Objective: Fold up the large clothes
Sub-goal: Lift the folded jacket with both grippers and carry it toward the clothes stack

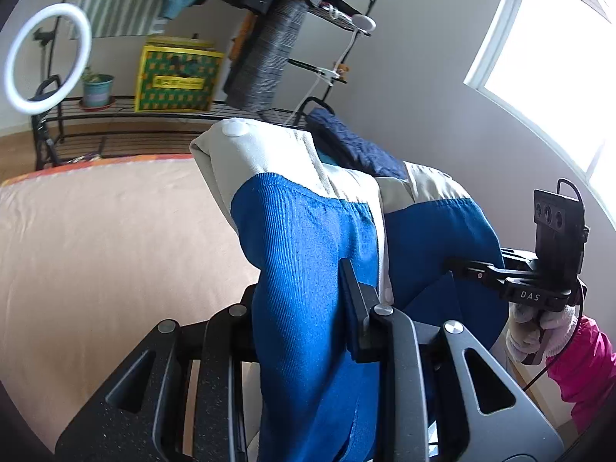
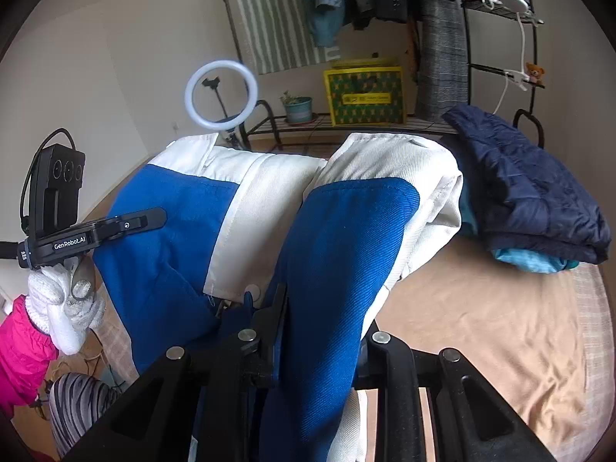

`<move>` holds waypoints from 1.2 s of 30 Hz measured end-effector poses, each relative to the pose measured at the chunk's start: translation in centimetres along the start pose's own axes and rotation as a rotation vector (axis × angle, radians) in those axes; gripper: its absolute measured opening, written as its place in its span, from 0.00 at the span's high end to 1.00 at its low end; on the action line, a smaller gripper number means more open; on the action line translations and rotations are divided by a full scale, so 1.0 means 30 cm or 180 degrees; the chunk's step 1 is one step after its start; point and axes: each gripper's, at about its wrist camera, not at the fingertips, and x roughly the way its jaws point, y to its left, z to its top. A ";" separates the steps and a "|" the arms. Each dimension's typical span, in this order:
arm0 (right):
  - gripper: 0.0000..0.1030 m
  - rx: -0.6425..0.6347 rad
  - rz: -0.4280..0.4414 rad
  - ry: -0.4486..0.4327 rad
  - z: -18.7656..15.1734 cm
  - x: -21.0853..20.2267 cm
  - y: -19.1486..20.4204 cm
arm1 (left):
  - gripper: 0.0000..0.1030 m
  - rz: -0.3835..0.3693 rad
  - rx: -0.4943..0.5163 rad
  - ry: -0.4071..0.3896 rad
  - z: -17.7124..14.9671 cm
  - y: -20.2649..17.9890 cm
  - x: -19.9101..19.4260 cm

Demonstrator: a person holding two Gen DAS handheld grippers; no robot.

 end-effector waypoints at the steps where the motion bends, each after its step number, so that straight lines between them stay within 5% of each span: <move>1: 0.78 0.0006 -0.0035 -0.0019 0.008 -0.014 -0.025 | 0.74 -0.0013 0.0026 0.0005 0.017 -0.022 0.019; 17: 0.78 0.0078 -0.0574 -0.0332 0.227 -0.203 -0.428 | 0.74 -0.0377 0.0319 -0.0131 0.394 -0.350 0.421; 30: 0.79 0.0060 -0.1053 -0.0553 0.569 -0.226 -0.769 | 0.75 -0.0516 0.0403 -0.0406 0.758 -0.520 0.783; 36: 0.79 0.0010 -0.1244 -0.0666 0.681 -0.147 -0.889 | 0.75 -0.0442 0.0396 -0.0481 0.845 -0.531 0.955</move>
